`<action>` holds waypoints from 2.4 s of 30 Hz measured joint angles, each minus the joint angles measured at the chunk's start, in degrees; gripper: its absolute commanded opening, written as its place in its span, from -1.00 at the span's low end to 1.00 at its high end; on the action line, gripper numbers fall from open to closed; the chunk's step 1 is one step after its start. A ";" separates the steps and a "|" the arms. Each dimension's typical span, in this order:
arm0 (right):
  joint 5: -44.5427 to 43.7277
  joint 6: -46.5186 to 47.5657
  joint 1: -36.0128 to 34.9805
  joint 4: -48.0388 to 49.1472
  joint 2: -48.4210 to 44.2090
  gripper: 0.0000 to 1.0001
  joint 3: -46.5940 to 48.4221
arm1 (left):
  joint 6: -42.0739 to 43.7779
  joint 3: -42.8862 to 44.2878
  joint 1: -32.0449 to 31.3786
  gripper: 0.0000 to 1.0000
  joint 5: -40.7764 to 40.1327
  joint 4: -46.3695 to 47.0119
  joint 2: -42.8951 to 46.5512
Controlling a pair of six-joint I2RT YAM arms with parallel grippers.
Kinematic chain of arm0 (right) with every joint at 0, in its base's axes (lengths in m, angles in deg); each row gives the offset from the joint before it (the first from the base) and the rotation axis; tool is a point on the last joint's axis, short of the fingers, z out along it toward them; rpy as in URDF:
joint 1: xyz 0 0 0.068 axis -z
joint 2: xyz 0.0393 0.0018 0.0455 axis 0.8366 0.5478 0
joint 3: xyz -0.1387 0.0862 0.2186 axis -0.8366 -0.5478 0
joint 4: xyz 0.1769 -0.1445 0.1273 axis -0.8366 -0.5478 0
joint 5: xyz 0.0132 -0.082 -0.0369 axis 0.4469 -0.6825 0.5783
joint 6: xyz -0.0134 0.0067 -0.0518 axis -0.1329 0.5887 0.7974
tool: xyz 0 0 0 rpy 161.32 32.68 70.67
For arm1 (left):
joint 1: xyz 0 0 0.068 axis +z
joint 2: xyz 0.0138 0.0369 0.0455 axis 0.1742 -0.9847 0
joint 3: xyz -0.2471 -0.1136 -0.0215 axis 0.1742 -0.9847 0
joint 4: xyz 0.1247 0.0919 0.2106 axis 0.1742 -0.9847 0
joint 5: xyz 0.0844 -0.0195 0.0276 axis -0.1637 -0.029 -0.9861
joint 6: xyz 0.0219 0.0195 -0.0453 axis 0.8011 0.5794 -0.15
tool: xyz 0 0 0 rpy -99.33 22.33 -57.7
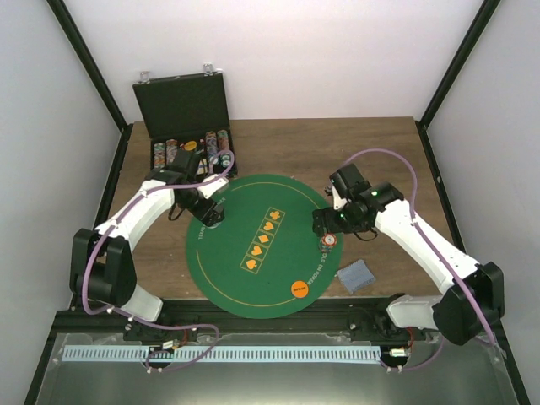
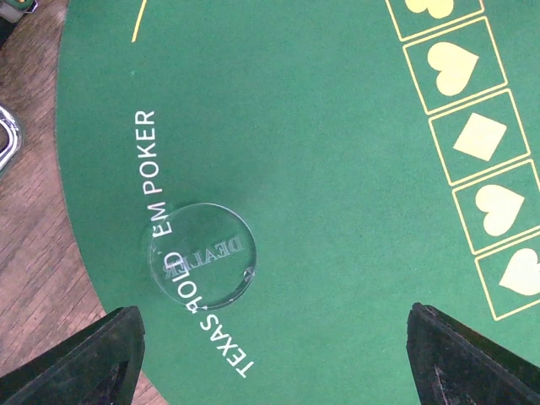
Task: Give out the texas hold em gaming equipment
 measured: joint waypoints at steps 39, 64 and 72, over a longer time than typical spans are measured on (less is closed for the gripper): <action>3.13 -11.91 -26.40 2.62 5.92 0.72 -1.25 | -2.80 -2.01 0.00 0.73 -0.24 0.28 4.09; 6.40 -14.12 -28.06 10.40 18.45 0.26 -10.62 | -2.84 -2.62 0.00 0.73 -0.85 0.68 4.11; 4.31 -15.91 -29.86 8.41 19.45 0.11 -10.62 | -2.84 -2.62 0.00 0.73 -0.96 0.68 4.11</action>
